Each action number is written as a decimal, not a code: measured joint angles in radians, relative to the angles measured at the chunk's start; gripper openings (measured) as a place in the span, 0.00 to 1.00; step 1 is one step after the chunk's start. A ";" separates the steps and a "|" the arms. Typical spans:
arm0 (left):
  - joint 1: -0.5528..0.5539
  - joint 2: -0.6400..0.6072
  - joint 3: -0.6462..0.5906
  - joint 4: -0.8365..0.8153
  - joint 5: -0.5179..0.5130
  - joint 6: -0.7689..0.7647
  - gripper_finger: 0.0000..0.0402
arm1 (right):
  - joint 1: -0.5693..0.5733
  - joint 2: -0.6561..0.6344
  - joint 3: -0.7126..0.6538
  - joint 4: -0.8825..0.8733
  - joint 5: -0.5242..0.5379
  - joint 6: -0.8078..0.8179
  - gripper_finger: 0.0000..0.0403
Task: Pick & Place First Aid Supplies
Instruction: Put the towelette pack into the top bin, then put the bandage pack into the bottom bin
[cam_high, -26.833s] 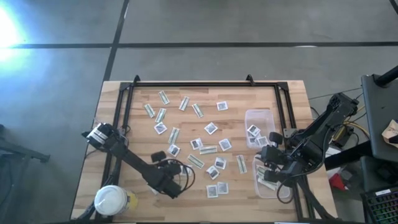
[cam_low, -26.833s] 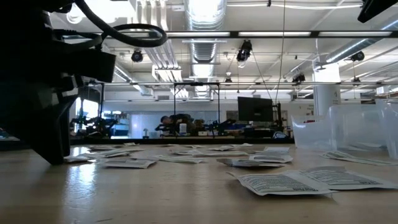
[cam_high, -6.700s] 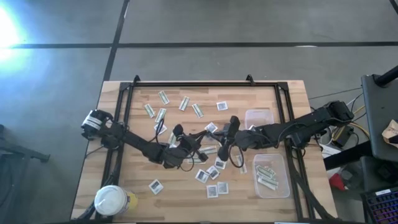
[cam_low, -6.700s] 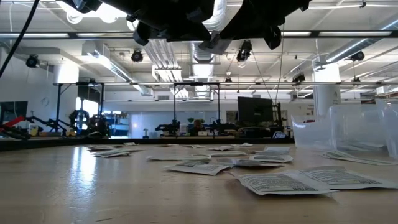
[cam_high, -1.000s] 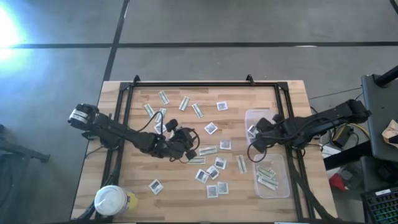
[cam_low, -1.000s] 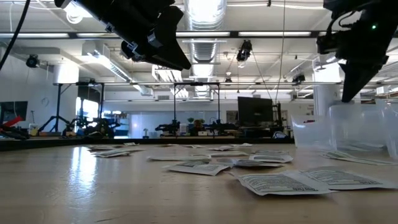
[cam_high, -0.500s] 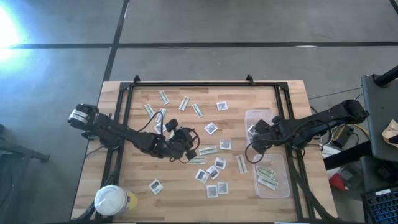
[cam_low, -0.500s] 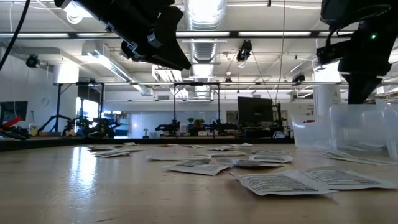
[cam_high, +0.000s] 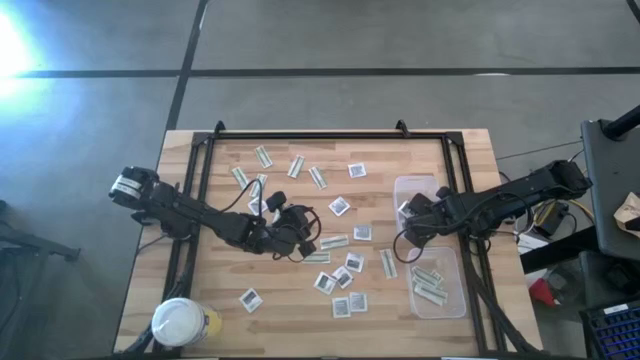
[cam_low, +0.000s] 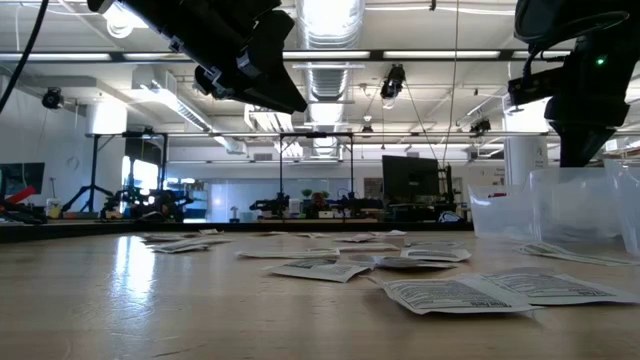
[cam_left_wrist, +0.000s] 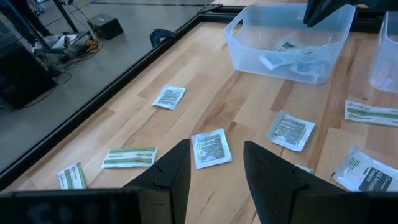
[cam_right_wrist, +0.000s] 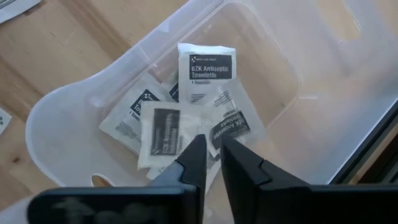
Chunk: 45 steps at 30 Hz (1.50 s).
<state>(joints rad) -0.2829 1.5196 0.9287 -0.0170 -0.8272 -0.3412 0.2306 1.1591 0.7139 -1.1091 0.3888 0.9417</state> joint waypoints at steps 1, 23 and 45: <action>0.000 0.000 0.000 -0.001 0.000 0.000 0.35 | 0.000 0.000 0.000 0.000 0.005 -0.003 0.13; -0.043 0.000 -0.001 -0.165 0.144 -0.117 0.35 | 0.002 -0.047 0.180 -0.014 -0.023 -0.087 0.23; 0.009 0.000 -0.001 -0.638 0.264 -0.790 0.35 | 0.034 -0.047 0.166 -0.010 -0.028 -0.071 0.19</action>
<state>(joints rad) -0.2741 1.5200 0.9279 -0.6552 -0.5629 -1.1314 0.2646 1.1126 0.8795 -1.1191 0.3610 0.8708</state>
